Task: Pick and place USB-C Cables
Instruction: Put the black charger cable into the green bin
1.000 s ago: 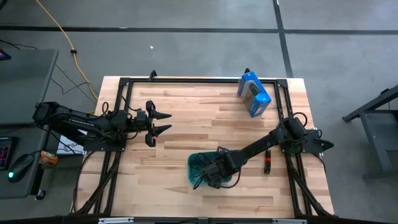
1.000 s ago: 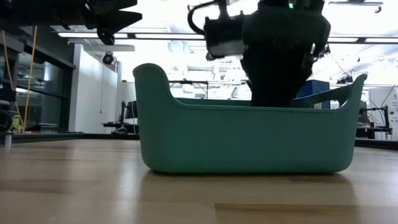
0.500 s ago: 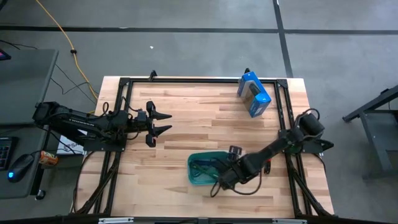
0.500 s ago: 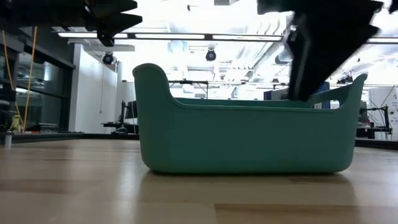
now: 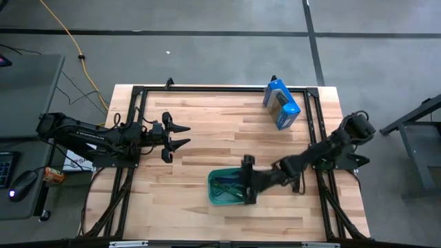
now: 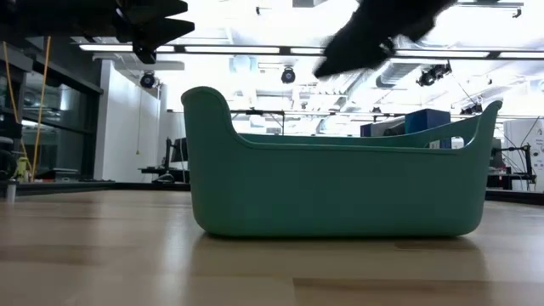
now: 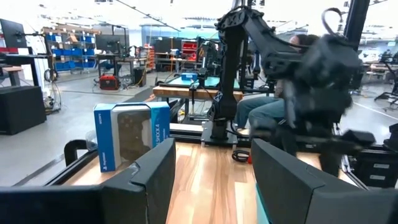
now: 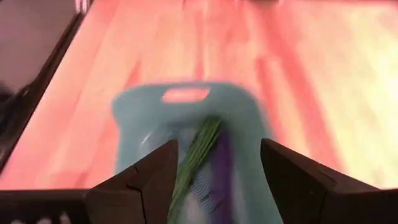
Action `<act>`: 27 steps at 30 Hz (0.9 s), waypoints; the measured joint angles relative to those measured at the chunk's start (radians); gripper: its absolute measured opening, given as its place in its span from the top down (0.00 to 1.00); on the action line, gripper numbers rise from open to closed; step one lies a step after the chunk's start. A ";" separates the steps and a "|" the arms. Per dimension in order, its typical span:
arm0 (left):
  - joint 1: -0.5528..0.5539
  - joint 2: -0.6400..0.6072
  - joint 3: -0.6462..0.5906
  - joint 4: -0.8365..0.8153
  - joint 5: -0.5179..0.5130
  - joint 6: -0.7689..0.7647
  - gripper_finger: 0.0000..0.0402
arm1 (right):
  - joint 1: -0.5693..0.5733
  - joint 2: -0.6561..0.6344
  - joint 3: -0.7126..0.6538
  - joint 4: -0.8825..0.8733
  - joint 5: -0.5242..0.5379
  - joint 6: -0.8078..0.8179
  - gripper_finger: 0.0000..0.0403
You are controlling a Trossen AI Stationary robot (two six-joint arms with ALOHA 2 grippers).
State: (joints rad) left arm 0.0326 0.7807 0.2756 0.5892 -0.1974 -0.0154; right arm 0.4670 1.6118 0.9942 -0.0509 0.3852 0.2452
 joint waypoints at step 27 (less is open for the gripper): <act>0.000 0.000 0.000 -0.003 0.000 0.000 0.53 | -0.195 -0.403 -0.518 0.923 -0.001 -0.400 0.45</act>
State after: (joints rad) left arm 0.0325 0.7803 0.2756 0.5860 -0.1970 -0.0151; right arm 0.2718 1.2086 0.4759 0.8720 0.3842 -0.1549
